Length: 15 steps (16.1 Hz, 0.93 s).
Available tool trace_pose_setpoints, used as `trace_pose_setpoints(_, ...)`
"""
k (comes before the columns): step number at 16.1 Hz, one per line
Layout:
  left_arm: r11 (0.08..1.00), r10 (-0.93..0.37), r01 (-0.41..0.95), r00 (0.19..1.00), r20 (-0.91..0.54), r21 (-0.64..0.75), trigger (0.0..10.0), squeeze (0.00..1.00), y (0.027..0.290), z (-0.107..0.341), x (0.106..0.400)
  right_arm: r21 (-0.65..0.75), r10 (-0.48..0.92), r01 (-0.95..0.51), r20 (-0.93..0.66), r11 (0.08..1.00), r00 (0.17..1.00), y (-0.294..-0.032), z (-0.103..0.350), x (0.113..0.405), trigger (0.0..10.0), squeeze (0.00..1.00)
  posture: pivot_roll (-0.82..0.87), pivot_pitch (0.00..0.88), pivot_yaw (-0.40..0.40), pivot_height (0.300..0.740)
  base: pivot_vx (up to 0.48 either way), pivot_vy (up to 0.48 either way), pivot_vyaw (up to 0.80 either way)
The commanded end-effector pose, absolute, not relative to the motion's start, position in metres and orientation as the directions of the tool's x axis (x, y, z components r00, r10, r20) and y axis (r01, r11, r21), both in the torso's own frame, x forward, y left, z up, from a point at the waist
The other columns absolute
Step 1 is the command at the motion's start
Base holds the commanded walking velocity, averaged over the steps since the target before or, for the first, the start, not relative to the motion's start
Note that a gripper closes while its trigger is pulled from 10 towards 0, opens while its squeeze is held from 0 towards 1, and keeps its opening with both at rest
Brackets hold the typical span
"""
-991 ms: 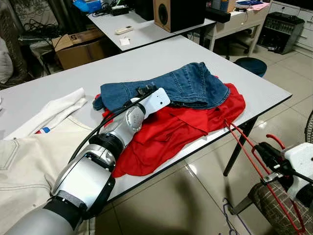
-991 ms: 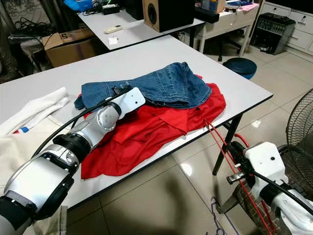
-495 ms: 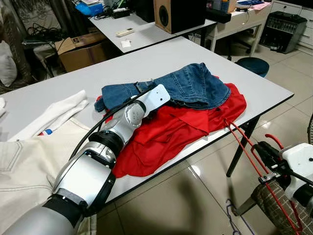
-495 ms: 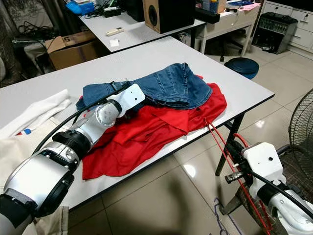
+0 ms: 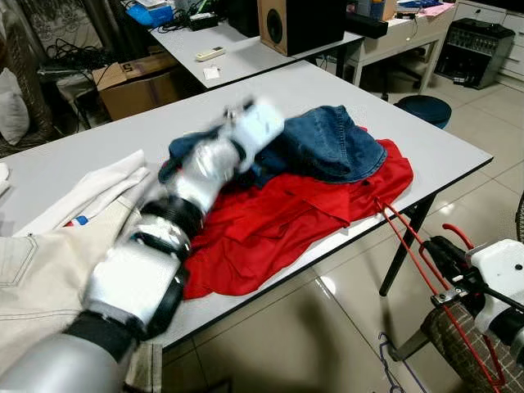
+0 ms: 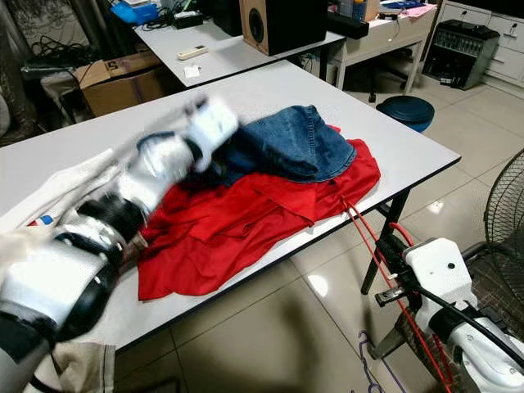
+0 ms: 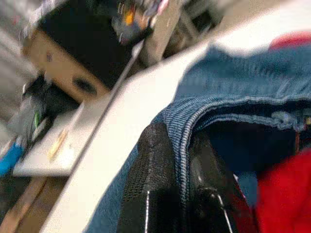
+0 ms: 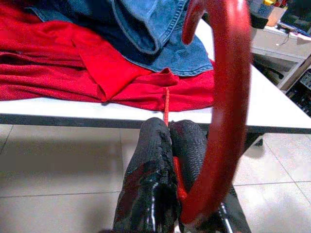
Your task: Hang hanger
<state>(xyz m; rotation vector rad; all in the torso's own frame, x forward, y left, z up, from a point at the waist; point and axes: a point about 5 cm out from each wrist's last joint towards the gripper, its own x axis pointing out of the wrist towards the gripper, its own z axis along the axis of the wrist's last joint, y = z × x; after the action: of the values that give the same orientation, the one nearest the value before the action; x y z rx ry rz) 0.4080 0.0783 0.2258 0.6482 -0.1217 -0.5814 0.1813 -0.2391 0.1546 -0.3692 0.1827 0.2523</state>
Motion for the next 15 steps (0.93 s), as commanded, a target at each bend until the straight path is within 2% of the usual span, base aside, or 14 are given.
trace_pose_setpoints(1, 0.622, -0.601, 0.494, 0.798, -0.033, 0.607, 0.0, 0.0, 0.078, 0.246, 0.407, -0.337, 0.215, -0.277, -0.21, 0.9, 0.954, -0.237, 0.155, 0.182, 10.0, 0.0, -0.19, 0.0, 0.14, 0.74, 0.0, 0.0, 0.0)
trace_pose_setpoints(3, 0.546, -0.685, 0.565, 0.726, -0.058, 0.618, 0.0, 0.0, 0.082, 0.26, 0.4, -0.331, 0.219, -0.281, -0.212, 0.901, 0.952, -0.235, 0.153, 0.181, 10.0, 0.0, -0.18, 0.0, 0.144, 0.74, 0.0, 0.0, 0.0)
trace_pose_setpoints(5, 0.467, -0.722, 0.615, 0.68, -0.127, 0.635, 0.0, 0.0, 0.089, 0.254, 0.392, -0.323, 0.224, -0.285, -0.215, 0.902, 0.951, -0.233, 0.152, 0.18, 10.0, 0.0, -0.18, 0.0, 0.147, 0.74, 0.0, 0.0, 0.0)
trace_pose_setpoints(6, 0.38, -0.752, 0.69, 0.618, -0.228, 0.617, 0.0, 0.0, 0.094, 0.238, 0.382, -0.314, 0.227, -0.289, -0.22, 0.904, 0.949, -0.231, 0.15, 0.178, 10.0, 0.0, -0.17, 0.0, 0.151, 0.74, 0.0, 0.0, 0.0)
trace_pose_setpoints(7, 0.343, -0.764, 0.732, 0.582, -0.278, 0.588, 0.0, 0.0, 0.095, 0.226, 0.376, -0.311, 0.228, -0.291, -0.222, 0.905, 0.948, -0.23, 0.149, 0.177, 10.0, 0.0, -0.17, 0.0, 0.151, 0.74, 0.0, 0.0, 0.0)
trace_pose_setpoints(8, 0.286, -0.754, 0.797, 0.53, -0.388, 0.531, 0.0, 0.0, 0.094, 0.188, 0.365, -0.305, 0.232, -0.294, -0.225, 0.906, 0.946, -0.228, 0.146, 0.176, 10.0, 0.0, -0.17, 0.0, 0.155, 0.74, 0.0, 0.0, 0.0)
trace_pose_setpoints(10, 0.261, -0.709, 0.81, 0.53, -0.465, 0.525, 0.2, 0.0, 0.094, 0.156, 0.357, -0.301, 0.234, -0.296, -0.225, 0.907, 0.946, -0.226, 0.146, 0.176, 10.0, 0.0, -0.18, 0.0, 0.161, 0.74, 0.0, 0.0, 0.0)
trace_pose_setpoints(11, 0.239, -0.698, 0.815, 0.523, -0.49, 0.529, 10.0, 0.0, 0.094, 0.145, 0.354, -0.3, 0.236, -0.298, -0.225, 0.906, 0.945, -0.225, 0.146, 0.175, 10.0, 0.0, -0.18, 0.0, 0.163, 0.74, 0.0, 0.0, 0.0)
trace_pose_setpoints(12, 0.231, -0.719, 0.838, 0.489, -0.494, 0.494, 10.0, 1.0, 0.092, 0.144, 0.35, -0.299, 0.236, -0.298, -0.226, 0.906, 0.945, -0.225, 0.146, 0.174, 10.0, 0.0, -0.18, 0.0, 0.163, 0.74, 0.0, 0.0, 0.0)
trace_pose_setpoints(14, 0.178, -0.817, 0.912, 0.346, -0.46, 0.37, 10.0, 1.0, 0.088, 0.157, 0.333, -0.3, 0.231, -0.295, -0.23, 0.907, 0.945, -0.226, 0.146, 0.171, 10.0, 0.0, -0.18, 0.0, 0.162, 0.74, 0.0, 0.0, 0.0)
trace_pose_setpoints(15, 0.152, -0.837, 0.922, 0.312, -0.45, 0.356, 10.0, 1.0, 0.088, 0.16, 0.331, -0.3, 0.23, -0.294, -0.231, 0.907, 0.945, -0.226, 0.146, 0.171, 10.0, 0.0, -0.18, 0.0, 0.161, 0.74, 0.0, 0.0, 0.0)
